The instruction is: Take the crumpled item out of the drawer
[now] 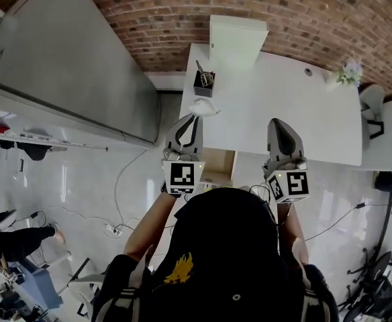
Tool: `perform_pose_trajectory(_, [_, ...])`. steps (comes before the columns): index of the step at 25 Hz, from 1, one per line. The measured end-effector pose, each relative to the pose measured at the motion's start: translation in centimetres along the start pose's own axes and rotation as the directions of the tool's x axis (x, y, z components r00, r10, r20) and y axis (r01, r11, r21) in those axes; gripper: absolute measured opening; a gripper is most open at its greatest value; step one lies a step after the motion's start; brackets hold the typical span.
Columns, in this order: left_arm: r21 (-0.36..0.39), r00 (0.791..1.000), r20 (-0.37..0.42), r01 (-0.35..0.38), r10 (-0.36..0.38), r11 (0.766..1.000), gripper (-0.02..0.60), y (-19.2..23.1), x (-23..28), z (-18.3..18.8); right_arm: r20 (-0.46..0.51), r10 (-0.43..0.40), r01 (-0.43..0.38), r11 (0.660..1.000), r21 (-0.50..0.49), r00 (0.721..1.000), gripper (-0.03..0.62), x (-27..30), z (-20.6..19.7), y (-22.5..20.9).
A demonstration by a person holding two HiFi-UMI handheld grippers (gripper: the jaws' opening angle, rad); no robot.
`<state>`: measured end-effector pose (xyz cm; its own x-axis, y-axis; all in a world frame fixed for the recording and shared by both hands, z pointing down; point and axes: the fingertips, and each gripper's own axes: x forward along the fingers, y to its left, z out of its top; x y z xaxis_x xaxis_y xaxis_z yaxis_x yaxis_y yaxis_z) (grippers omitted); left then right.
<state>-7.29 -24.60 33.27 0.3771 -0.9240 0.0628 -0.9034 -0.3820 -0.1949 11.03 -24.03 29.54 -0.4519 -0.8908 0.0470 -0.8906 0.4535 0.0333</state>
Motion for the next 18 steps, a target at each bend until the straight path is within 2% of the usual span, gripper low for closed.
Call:
perform_pose_trajectory(4, [-0.042,0.997,0.067,-0.026,0.029,0.999,0.028,1.2,0.3,2.8,0.005,-0.002,0.002,1.000,-0.021,1.000,0.026,0.4,1.0,-0.4])
perform_pose_trajectory(12, [-0.035,0.995,0.093,-0.039,0.042,0.999,0.028,1.6,0.6,4.3,0.008,-0.004,0.004,0.999,-0.034,1.000,0.026,0.0,1.4,-1.3])
perform_pose_trajectory(18, [-0.040,0.996,0.079,-0.049,0.052,0.998,0.028,2.0,0.4,4.5,0.001,0.015,-0.015,0.997,-0.072,1.000,0.026,0.0,1.6,-1.2])
